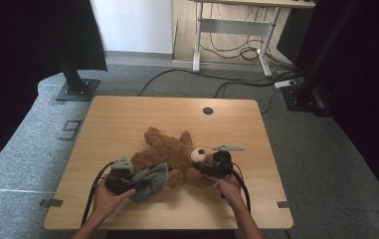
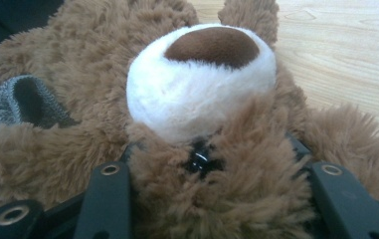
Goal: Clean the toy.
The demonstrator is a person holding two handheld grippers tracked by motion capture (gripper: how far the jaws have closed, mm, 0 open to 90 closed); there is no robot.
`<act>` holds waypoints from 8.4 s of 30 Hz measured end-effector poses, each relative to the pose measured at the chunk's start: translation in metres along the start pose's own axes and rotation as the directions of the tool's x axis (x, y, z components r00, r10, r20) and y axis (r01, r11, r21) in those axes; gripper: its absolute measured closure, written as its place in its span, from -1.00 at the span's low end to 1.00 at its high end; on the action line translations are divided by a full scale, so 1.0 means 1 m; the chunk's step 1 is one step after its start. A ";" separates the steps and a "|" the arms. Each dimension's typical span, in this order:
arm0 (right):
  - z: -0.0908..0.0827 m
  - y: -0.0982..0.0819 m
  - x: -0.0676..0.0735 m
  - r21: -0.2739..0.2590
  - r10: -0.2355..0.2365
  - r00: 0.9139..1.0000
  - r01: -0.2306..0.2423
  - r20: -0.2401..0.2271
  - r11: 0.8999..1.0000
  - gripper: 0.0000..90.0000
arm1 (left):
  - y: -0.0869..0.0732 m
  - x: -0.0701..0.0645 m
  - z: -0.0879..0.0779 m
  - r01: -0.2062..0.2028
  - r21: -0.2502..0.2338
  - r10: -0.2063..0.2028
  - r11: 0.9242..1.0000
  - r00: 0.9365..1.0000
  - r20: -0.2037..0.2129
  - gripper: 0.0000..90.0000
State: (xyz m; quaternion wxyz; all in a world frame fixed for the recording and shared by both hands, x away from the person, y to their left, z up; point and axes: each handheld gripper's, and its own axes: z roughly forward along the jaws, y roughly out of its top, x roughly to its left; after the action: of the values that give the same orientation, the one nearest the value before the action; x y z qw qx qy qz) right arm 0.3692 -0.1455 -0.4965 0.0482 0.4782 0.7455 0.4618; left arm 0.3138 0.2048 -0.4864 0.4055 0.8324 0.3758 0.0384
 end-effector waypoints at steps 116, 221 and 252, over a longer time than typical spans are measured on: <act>-0.003 -0.005 0.069 -0.104 -0.317 0.936 0.303 -0.154 0.947 0.49 | 0.021 -0.003 0.027 -0.052 -0.036 0.052 0.998 0.999 -0.005 0.45; -0.025 0.014 0.022 0.008 0.276 0.771 -0.331 -0.573 0.944 0.74 | -0.006 0.013 -0.070 -0.041 -0.235 0.025 0.971 0.997 -0.073 0.44; -0.013 0.035 -0.017 -0.229 0.003 1.000 -0.001 0.007 0.973 0.27 | 0.008 0.008 -0.038 -0.050 -0.176 0.044 0.983 0.998 -0.038 0.44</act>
State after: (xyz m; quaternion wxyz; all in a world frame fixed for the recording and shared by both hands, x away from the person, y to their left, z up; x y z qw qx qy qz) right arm 0.3949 -0.1625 -0.4700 0.1054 0.4720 0.6866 0.5429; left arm 0.3100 0.2318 -0.4571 0.4702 0.8009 0.3582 0.0954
